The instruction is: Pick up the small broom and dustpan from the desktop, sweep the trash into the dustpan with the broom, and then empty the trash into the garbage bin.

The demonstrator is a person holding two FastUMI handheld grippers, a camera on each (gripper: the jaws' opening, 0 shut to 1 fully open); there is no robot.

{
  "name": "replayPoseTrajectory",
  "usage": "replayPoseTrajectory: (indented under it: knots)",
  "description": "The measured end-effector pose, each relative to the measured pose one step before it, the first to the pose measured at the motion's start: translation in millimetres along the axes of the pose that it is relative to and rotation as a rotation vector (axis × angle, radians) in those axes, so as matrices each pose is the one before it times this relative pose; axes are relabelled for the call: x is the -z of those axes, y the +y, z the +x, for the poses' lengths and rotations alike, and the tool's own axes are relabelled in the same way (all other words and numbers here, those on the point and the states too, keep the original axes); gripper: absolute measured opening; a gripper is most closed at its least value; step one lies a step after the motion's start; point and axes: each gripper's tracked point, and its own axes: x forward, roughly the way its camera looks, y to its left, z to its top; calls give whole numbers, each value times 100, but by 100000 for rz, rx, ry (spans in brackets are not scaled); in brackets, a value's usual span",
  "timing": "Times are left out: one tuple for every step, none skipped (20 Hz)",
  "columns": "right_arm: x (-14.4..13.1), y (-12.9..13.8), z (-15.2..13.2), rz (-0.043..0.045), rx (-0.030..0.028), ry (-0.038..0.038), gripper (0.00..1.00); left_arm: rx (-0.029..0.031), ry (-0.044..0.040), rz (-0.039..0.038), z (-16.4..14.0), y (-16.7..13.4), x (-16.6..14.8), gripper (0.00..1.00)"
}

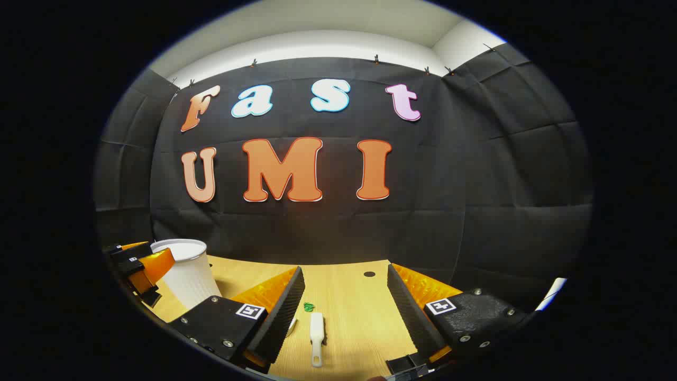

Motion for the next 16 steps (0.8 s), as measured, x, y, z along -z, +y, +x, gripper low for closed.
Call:
replayPoseTrajectory:
  knots:
    - [46, -247, -37, -200, 639, 210, 94, -477, 51, 1028, 32, 193, 22, 94]
    - [107, -157, -25, -105, 459, 350, 94, -884, 168, 1106, -26, 272, 115, 95]
    - [80, -74, 33, 63, 606, 519, 94, -529, 275, 601, 91, 175, 172, 95]
    - [84, -62, 48, 286, 394, 452, 94, -8, 669, 94, 222, -53, 371, 95]
    - [-38, 101, 35, 295, 25, 6, 94, 112, 909, -269, 101, -55, 241, 95]
    - [-9, 128, -39, 99, -364, -32, 94, -137, 733, -545, 32, 79, 342, 95]
    - [126, 373, 18, -244, -1229, 579, 94, 82, 437, -425, 230, 78, -28, 95]
    - [101, 213, -6, -589, -623, 61, 94, 31, 120, -123, 110, -38, 88, 95]
    - [-63, 35, 67, -741, 37, -205, 95, -5, -84, 168, 178, -34, -123, 95]
    - [-56, -30, 7, -532, -99, -197, 94, -7, -308, 486, 65, -5, -49, 94]
    - [-38, 164, 50, -116, -343, -123, 94, -178, -379, 649, 82, 19, -183, 94]
    - [43, 154, 55, -27, -485, 203, 94, -49, -386, 831, 48, -55, -90, 95]
    - [123, 71, 57, -14, -312, 264, 94, -180, -359, 781, -68, 26, -134, 95]
    - [61, 78, 129, -51, 17, 169, 94, 148, -178, 567, 43, -34, -8, 94]
    - [64, -21, 16, 38, -55, 166, 95, 323, -149, 315, 36, -103, -128, 94]
    - [91, 90, 95, 59, -323, 174, 95, 178, -13, 190, -12, -181, 115, 94]
